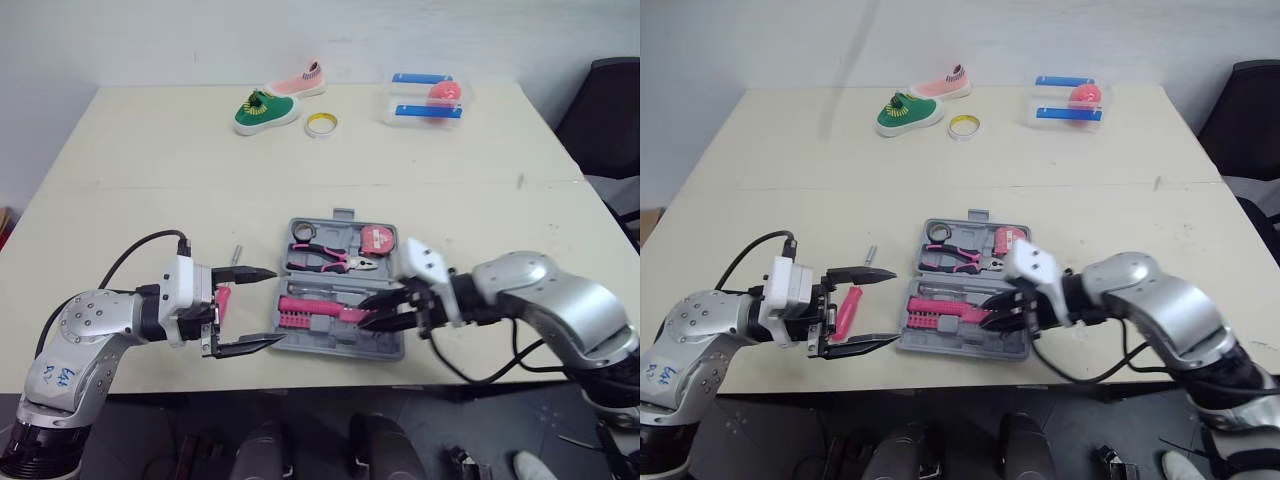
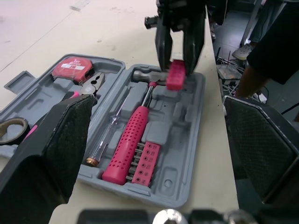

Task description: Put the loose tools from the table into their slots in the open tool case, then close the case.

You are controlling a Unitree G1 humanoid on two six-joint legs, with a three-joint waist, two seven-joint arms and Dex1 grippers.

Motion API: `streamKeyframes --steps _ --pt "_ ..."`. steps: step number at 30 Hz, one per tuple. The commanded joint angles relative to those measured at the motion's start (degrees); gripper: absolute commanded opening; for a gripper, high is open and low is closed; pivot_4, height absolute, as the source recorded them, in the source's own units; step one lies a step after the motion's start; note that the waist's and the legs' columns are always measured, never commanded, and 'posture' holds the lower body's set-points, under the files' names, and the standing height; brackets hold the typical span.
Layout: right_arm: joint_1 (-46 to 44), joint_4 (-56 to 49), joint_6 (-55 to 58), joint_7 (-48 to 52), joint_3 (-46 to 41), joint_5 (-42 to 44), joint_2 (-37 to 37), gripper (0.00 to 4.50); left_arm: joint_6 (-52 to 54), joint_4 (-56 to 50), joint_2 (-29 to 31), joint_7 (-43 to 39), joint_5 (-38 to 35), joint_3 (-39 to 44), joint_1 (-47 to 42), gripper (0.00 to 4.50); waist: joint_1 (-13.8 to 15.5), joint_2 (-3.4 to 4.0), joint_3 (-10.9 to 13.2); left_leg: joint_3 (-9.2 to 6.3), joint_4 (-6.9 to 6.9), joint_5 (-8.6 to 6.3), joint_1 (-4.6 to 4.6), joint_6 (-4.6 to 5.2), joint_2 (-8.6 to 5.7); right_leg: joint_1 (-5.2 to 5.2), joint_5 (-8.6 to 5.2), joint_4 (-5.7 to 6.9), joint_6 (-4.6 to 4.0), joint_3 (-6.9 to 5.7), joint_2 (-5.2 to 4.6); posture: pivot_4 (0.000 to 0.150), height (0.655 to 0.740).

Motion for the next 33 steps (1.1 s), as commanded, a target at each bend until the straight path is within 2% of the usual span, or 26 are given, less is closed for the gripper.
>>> streamKeyframes --steps 1,6,18,33 --pt "-3.1 -2.4 5.0 -3.8 2.0 -1.3 1.3 0.72 -0.8 -0.7 0.7 -0.2 -0.3 2.1 1.5 4.5 0.0 0.0 0.0 0.01 0.0 0.13 -0.04 0.23 -0.01 -0.02 0.0 -0.02 0.0 -0.01 0.0 0.15 0.74" --pt "-6.1 -1.4 4.1 -3.7 8.8 -7.6 -1.1 0.72 0.0 -1.8 1.3 0.0 -0.7 2.9 3.7 4.5 -0.1 0.0 0.0 0.01 0.0 0.09 -0.2 0.32 -0.04 -0.09 0.0 -0.13 0.01 -0.08 0.03 0.15 0.74" --pt "-7.5 -0.1 3.7 -1.5 11.9 -11.7 -2.1 0.72 0.6 -3.4 1.0 1.3 -0.6 3.0 5.0 4.5 -0.2 0.0 0.0 0.02 0.15 0.08 -0.29 0.35 -0.03 -0.17 0.01 -0.01 0.03 -0.1 0.07 0.15 0.74" --pt "-9.4 3.4 7.2 -2.8 14.7 -13.6 5.3 0.72 2.1 -5.2 0.9 2.7 -0.8 2.7 5.7 4.5 -0.3 -0.04 0.0 0.01 0.23 0.11 -0.28 0.31 0.02 -0.19 0.01 0.12 0.03 -0.09 0.11 0.15 0.74"
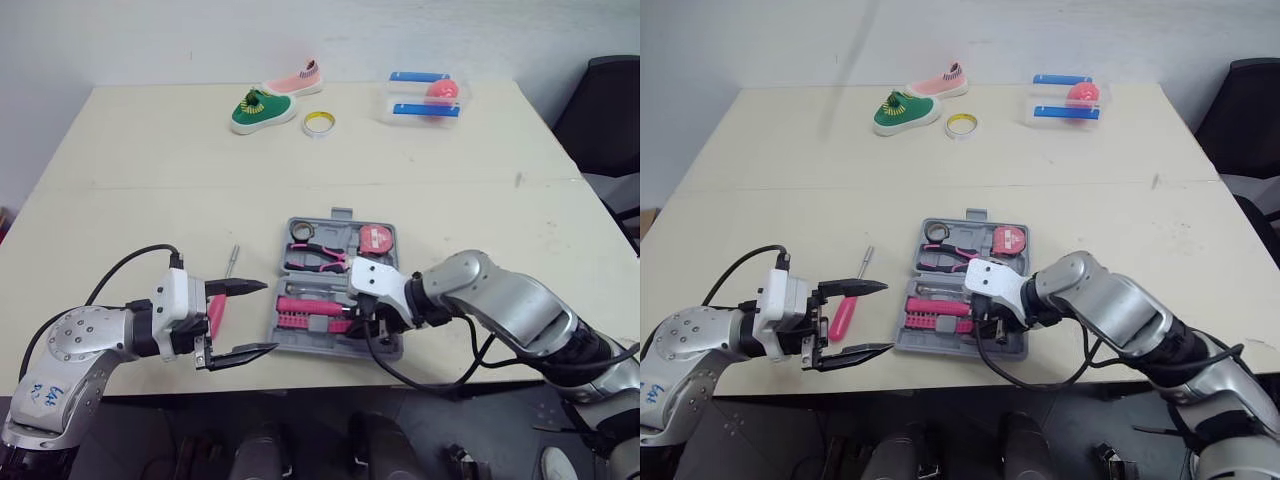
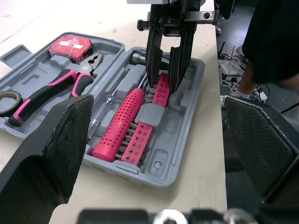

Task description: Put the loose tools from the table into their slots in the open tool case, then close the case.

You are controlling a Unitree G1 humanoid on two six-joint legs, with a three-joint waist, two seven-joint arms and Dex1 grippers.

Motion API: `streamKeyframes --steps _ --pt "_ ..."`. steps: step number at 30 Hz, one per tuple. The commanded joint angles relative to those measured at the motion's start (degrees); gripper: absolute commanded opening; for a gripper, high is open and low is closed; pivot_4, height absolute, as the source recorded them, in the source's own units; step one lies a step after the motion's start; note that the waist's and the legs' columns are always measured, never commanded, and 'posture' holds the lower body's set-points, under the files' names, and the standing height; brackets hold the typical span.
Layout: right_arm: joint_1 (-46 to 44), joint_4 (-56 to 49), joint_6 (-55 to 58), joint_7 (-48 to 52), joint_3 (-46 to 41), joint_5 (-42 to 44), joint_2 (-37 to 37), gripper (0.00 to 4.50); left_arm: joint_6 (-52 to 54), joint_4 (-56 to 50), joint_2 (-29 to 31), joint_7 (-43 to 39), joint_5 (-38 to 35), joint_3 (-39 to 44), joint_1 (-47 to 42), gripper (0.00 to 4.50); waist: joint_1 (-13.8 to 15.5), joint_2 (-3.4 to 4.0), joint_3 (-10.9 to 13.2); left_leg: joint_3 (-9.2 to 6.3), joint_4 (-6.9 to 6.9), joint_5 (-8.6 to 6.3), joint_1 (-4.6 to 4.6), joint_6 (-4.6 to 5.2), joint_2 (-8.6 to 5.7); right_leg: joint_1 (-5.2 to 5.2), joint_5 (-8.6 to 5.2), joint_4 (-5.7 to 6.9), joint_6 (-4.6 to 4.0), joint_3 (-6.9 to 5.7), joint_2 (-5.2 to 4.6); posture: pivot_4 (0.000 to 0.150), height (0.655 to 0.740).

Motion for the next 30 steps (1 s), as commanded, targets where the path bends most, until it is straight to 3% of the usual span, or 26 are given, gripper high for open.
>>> streamKeyframes --steps 1,9,11,13,17,20,23,25,28,30 --pt "-0.3 0.8 0.8 -0.8 0.9 -0.6 1.3 0.72 -0.2 -2.3 0.0 0.5 -0.7 0.6 0.7 4.5 -0.1 0.0 0.0 0.0 0.0 0.0 0.0 0.0 0.0 0.0 0.0 0.0 0.0 0.01 0.0 0.15 0.74" --pt "-1.2 1.8 1.4 -0.9 2.6 -1.7 1.6 0.72 -0.3 -2.2 -0.2 0.9 -0.6 0.5 0.7 4.5 -0.2 -0.06 0.0 0.01 -0.01 0.01 0.07 -0.03 0.03 0.02 0.0 0.03 0.0 0.03 0.02 0.15 0.74" --pt "-1.3 1.5 1.5 -1.1 1.6 -1.4 1.7 1.74 -0.4 -2.0 -0.3 1.0 -0.6 0.5 0.7 4.5 -0.2 -0.06 0.0 0.01 -0.02 0.01 0.08 -0.03 0.03 0.02 0.0 0.03 0.0 0.03 0.02 0.15 0.74" --pt "-1.4 0.2 0.9 0.3 -1.0 0.2 0.6 2.42 -0.4 -2.0 -0.4 1.1 -0.7 0.5 0.9 4.5 -0.2 -0.06 0.0 0.01 -0.03 0.01 0.07 -0.03 0.02 0.01 0.0 0.03 -0.01 0.03 0.01 0.15 0.74" --pt "-1.4 -1.7 -0.2 3.9 -5.5 3.1 -3.1 4.46 -0.9 -1.6 -0.5 0.6 -0.6 0.8 1.8 4.5 0.1 -0.06 0.0 0.01 -0.02 0.01 0.02 0.0 -0.01 -0.01 0.0 0.01 0.0 0.03 -0.02 0.15 0.74" --pt "-0.3 -2.6 -1.7 8.7 -10.0 6.0 -8.8 4.46 -1.5 -1.3 -0.6 0.2 -0.5 0.8 2.7 4.5 0.3 -0.06 0.0 0.0 -0.01 -0.04 -0.04 0.08 -0.05 -0.03 0.0 -0.03 0.0 0.01 -0.08 0.15 0.74" --pt "4.1 -0.9 -9.7 11.7 -14.6 7.6 -8.8 4.46 -2.8 -0.1 -1.1 -0.2 -0.1 0.8 3.1 4.5 0.3 -0.12 -0.1 -0.03 -0.04 -0.11 -0.06 0.05 -0.02 0.02 0.0 -0.21 0.0 -0.03 -0.01 0.15 0.74" --pt "8.2 2.3 -18.3 14.1 -18.9 9.6 -4.8 4.46 -4.1 1.2 -1.5 -0.7 0.5 0.6 3.2 4.5 0.1 -0.15 -0.1 -0.02 -0.08 -0.11 -0.07 0.04 0.0 0.03 0.0 -0.24 0.0 -0.05 0.01 0.15 0.74" --pt "12.8 8.5 -32.8 19.0 -20.2 6.7 -2.3 3.59 -5.9 3.2 -2.1 -1.6 1.3 -0.1 2.7 4.5 0.1 -0.12 -0.1 0.12 -0.13 -0.1 0.02 0.03 0.0 0.04 0.01 -0.21 0.02 -0.16 0.12 0.15 0.74" --pt "13.8 12.6 -38.1 18.3 -19.4 4.0 -0.2 2.5 -6.8 4.6 -2.4 -2.2 1.6 -0.4 2.3 4.5 0.2 -0.11 -0.1 0.16 -0.1 -0.06 0.03 0.09 -0.03 0.04 0.03 -0.18 0.06 -0.41 0.13 0.15 0.74"
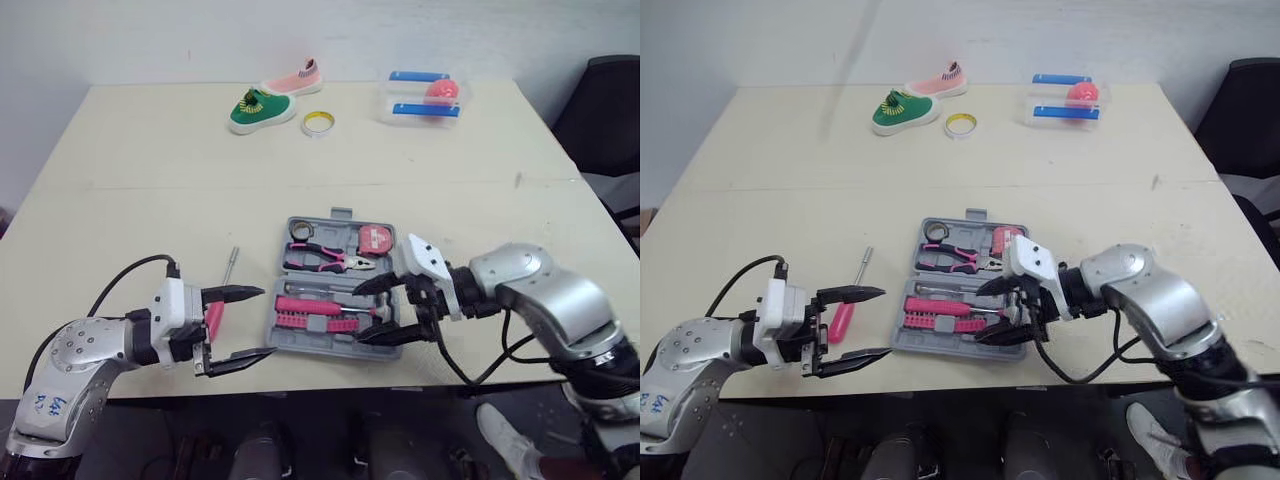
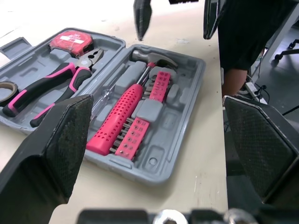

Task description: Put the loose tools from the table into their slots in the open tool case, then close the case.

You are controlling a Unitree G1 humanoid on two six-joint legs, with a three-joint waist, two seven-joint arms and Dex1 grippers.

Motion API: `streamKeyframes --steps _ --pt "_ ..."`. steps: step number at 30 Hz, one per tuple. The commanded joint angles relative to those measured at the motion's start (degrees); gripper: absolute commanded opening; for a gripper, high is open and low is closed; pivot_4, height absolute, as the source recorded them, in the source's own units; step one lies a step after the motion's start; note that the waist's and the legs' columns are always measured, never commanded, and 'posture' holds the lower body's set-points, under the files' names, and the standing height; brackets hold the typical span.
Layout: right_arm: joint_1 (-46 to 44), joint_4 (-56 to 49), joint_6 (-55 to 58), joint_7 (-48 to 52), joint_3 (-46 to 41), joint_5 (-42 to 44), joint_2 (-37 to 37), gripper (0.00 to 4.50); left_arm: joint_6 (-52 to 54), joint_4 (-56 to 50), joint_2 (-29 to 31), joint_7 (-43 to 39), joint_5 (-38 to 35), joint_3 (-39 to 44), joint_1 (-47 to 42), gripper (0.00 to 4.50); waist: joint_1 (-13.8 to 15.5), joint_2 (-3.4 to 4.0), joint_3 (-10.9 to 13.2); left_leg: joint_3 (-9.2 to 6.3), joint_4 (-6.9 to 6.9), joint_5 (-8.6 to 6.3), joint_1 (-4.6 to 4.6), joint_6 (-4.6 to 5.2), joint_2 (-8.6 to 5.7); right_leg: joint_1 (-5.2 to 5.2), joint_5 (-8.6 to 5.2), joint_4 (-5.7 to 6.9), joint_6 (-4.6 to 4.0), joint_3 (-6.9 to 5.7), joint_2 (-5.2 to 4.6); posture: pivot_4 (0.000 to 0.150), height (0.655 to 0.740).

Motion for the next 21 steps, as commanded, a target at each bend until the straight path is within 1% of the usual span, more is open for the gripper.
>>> streamKeyframes --steps 1,3,5,13,17,21 --pt "0.6 5.0 -9.9 0.4 -1.1 -3.7 2.4 2.02 -2.3 1.4 -0.4 -1.3 0.6 -0.3 -0.8 4.5 -0.1 0.0 0.0 0.01 0.06 0.01 0.0 0.02 -0.01 0.01 0.02 0.01 0.04 0.0 -0.01 0.15 0.74" --pt "1.0 8.7 -14.7 -0.4 -0.6 -6.2 4.4 0.97 -3.2 2.5 -0.6 -1.8 1.0 -0.5 -1.1 4.5 -0.1 0.0 0.0 0.04 0.17 0.01 0.0 0.07 -0.01 0.01 0.07 0.06 0.12 0.03 -0.05 0.15 0.74" --pt "1.5 11.4 -19.3 0.5 -0.1 -8.1 5.6 0.03 -3.9 3.2 -0.8 -2.1 1.5 -0.6 -1.3 4.5 0.0 0.0 0.0 0.03 0.19 0.01 0.07 0.07 -0.01 0.09 0.07 0.08 0.12 0.03 -0.09 0.15 0.74" --pt "1.2 19.6 -29.1 2.4 2.3 -14.1 7.7 0.03 -5.5 3.9 -1.0 -2.5 2.4 -0.5 -0.3 4.5 0.0 0.01 0.0 0.02 0.19 -0.01 0.07 0.06 -0.01 0.1 0.07 0.08 0.11 0.04 -0.12 0.15 0.74" --pt "2.2 21.9 -32.8 4.0 3.8 -16.4 8.0 0.03 -5.7 4.0 -0.8 -2.5 2.6 -0.4 -0.1 4.5 -0.1 0.01 0.0 0.02 0.19 -0.01 0.15 0.03 0.02 0.12 0.06 0.13 0.09 0.07 -0.12 0.15 0.74" --pt "2.7 24.1 -36.3 3.0 4.8 -19.0 8.9 0.03 -5.5 3.9 -0.6 -2.4 2.5 0.0 0.2 4.5 -0.1 0.01 0.0 0.03 0.15 -0.03 0.32 0.0 0.03 0.25 0.04 0.11 0.07 0.08 -0.12 0.15 0.74"
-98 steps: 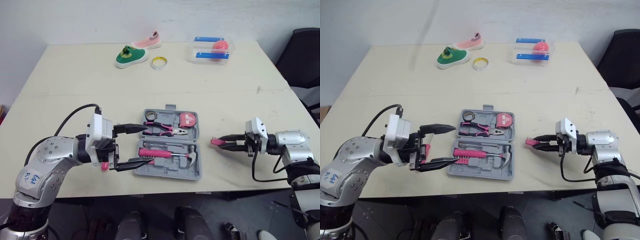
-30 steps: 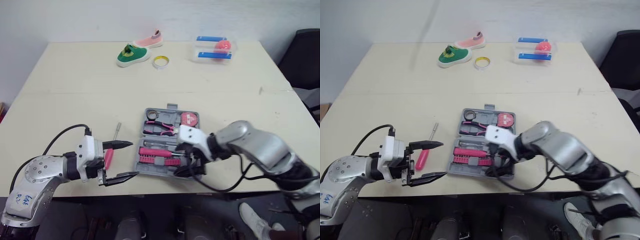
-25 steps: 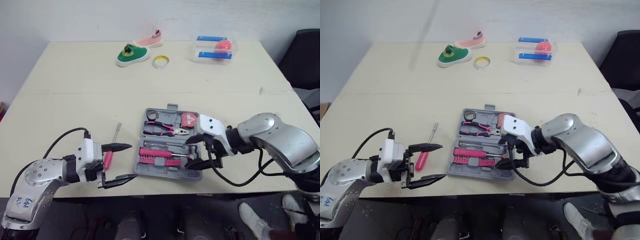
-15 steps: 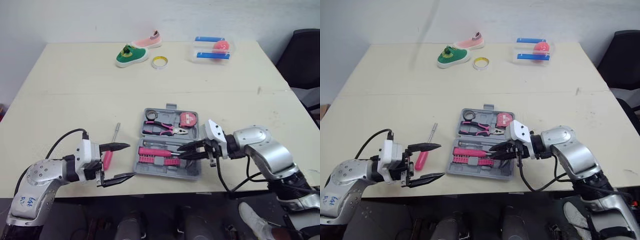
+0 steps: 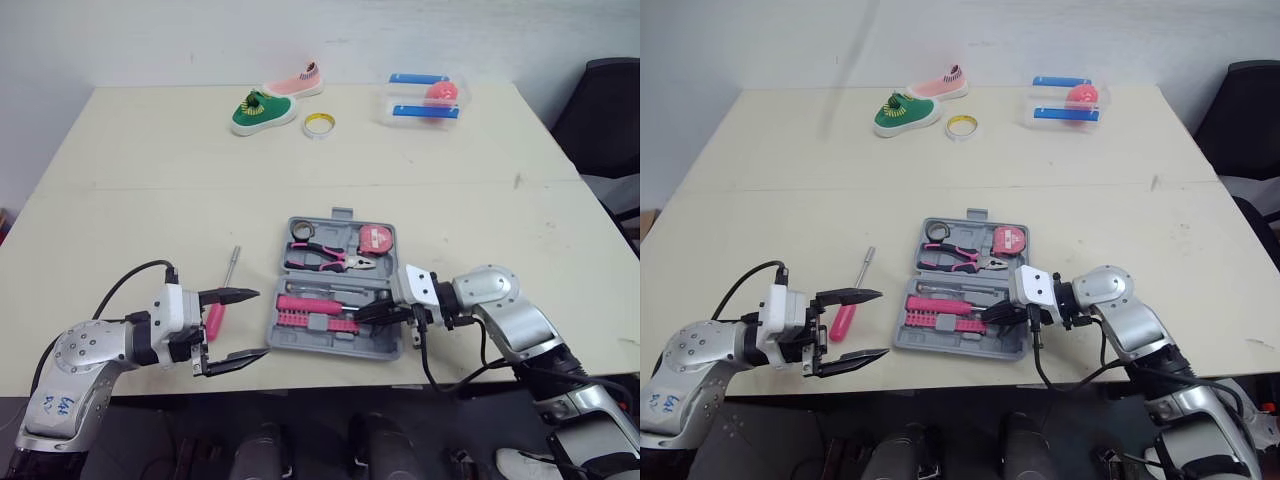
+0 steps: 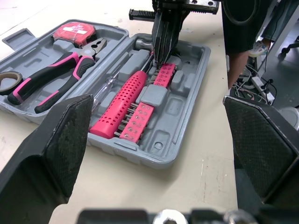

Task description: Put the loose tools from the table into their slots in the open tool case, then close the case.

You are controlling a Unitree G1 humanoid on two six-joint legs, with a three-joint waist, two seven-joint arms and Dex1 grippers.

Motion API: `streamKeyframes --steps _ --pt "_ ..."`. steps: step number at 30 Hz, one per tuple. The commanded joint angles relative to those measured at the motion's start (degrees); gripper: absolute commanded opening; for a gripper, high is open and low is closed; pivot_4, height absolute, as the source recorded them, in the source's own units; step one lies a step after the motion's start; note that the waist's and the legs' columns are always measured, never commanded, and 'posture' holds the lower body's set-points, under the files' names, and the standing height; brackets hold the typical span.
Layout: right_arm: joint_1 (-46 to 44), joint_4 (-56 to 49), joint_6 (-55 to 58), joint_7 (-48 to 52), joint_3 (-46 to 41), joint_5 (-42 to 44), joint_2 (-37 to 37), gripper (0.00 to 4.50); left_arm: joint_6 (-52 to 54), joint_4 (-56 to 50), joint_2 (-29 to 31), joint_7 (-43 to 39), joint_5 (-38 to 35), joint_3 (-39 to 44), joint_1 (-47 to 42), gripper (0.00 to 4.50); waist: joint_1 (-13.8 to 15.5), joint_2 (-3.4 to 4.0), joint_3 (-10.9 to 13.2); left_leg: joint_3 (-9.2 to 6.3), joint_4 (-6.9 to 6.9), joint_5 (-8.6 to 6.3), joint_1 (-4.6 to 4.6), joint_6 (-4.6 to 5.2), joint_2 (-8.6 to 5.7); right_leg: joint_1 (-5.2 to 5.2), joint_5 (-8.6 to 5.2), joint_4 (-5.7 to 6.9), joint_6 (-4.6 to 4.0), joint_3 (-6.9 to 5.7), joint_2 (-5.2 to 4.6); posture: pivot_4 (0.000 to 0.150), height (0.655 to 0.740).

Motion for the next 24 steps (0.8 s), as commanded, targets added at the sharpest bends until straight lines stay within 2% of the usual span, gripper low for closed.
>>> streamKeyframes --steps 1,4,12,15,20,23,24 --pt "1.0 1.9 -2.8 -0.2 1.6 -3.1 0.7 0.03 -0.6 -0.1 0.4 -0.2 -0.1 0.8 0.4 4.5 0.0 0.0 0.0 0.0 -0.01 0.0 0.04 -0.01 0.0 0.04 0.0 0.0 0.0 0.0 0.0 0.15 0.74" --pt "1.5 1.6 -4.2 -0.1 2.0 -3.8 0.9 0.03 -0.5 0.1 0.6 -0.2 -0.2 1.1 0.5 4.5 0.0 0.0 0.0 0.0 -0.01 -0.01 0.07 -0.02 0.01 0.05 0.0 0.01 -0.01 0.05 0.0 0.15 0.74" --pt "1.3 0.5 -17.3 1.3 3.3 -8.2 -1.0 0.03 -0.5 -1.4 0.5 0.8 -0.3 2.2 1.8 4.5 0.0 0.0 0.0 0.0 -0.03 -0.03 0.08 -0.05 0.01 0.06 -0.01 0.0 -0.02 0.2 0.0 0.15 0.74" --pt "1.8 0.7 -19.0 1.6 2.5 -6.9 -1.2 0.03 -0.2 -1.9 0.5 1.8 -0.5 2.7 1.9 4.5 0.0 0.0 0.0 0.01 -0.03 -0.03 0.08 -0.05 0.01 0.06 -0.01 0.0 -0.02 0.2 -0.01 0.15 0.74" --pt "3.4 -1.3 -13.8 2.6 -8.9 11.5 0.7 0.03 1.3 -1.0 1.3 5.2 -1.4 8.6 2.8 4.5 0.1 0.0 0.0 -0.04 -0.02 -0.01 0.05 -0.03 0.01 0.06 -0.02 0.0 -0.03 0.41 -0.03 0.15 0.74" --pt "6.4 -4.9 -0.7 2.9 -17.6 21.1 -6.0 0.03 2.0 1.0 1.7 8.1 -1.1 16.9 5.9 4.5 0.1 0.04 0.0 -0.05 -0.02 -0.02 0.03 0.03 -0.01 0.06 -0.01 0.0 -0.03 0.48 -0.08 0.15 0.74" --pt "7.4 -5.5 1.3 3.5 -19.3 22.6 -7.5 0.65 2.1 1.4 1.7 8.8 -0.9 18.6 6.7 4.5 0.1 0.05 0.0 -0.05 -0.02 -0.05 0.04 0.07 -0.01 0.06 -0.01 -0.01 -0.03 0.49 -0.12 0.15 0.74"
